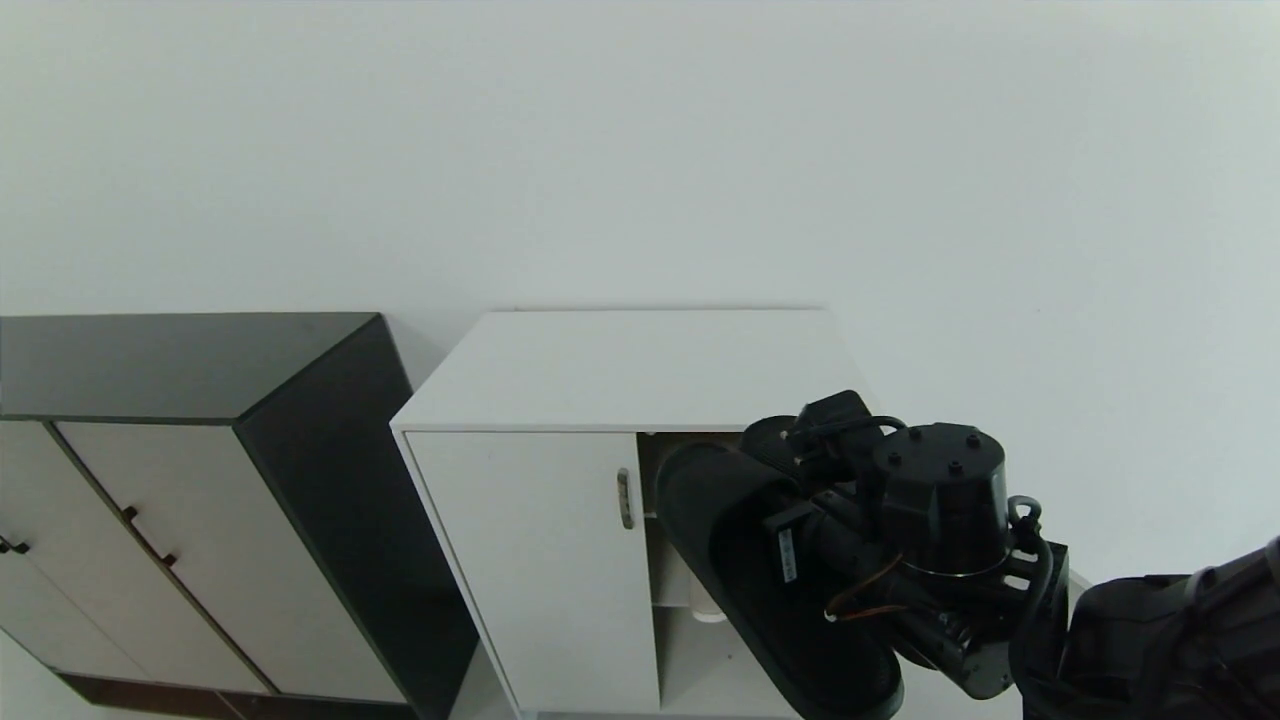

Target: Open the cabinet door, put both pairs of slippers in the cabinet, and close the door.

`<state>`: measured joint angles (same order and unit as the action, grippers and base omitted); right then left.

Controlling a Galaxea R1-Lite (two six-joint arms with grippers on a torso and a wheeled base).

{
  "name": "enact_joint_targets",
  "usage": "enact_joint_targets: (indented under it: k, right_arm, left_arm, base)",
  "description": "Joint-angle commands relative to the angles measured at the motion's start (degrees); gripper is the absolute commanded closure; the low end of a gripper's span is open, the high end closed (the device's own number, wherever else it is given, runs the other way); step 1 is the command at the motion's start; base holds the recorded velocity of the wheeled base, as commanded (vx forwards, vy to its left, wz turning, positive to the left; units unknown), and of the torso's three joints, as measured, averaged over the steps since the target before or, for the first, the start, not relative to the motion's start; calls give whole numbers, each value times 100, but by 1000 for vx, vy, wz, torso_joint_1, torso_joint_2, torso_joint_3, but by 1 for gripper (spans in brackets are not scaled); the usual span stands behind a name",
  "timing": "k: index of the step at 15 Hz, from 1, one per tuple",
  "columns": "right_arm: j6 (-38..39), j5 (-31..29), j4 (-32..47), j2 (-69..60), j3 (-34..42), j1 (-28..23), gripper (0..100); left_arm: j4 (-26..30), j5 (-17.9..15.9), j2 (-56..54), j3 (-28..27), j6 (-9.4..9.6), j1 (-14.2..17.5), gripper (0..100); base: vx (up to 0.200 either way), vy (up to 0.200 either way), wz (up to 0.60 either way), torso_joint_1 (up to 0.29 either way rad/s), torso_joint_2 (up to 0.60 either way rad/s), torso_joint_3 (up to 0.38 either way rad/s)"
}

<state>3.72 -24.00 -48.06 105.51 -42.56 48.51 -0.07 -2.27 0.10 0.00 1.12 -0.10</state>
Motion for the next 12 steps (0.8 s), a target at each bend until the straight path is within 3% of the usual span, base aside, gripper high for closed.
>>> enact_joint_targets:
  k: [1, 4, 12]
  right_arm:
    - [6, 1, -11, 40, 2, 10, 100]
    - [15, 1, -55, 40, 28, 89, 100]
    - [6, 1, -99, 180, 46, 159, 100]
  left_arm:
    - [-1, -2, -1, 0, -7, 1, 100]
    - [-1, -2, -1, 0, 2, 1, 100]
    - [-1, -2, -1, 0, -7, 1, 100]
  base:
    - [0, 0, 0, 0, 0, 0]
    - [0, 0, 0, -63, 148, 86]
    - [0, 0, 0, -214, 518, 301]
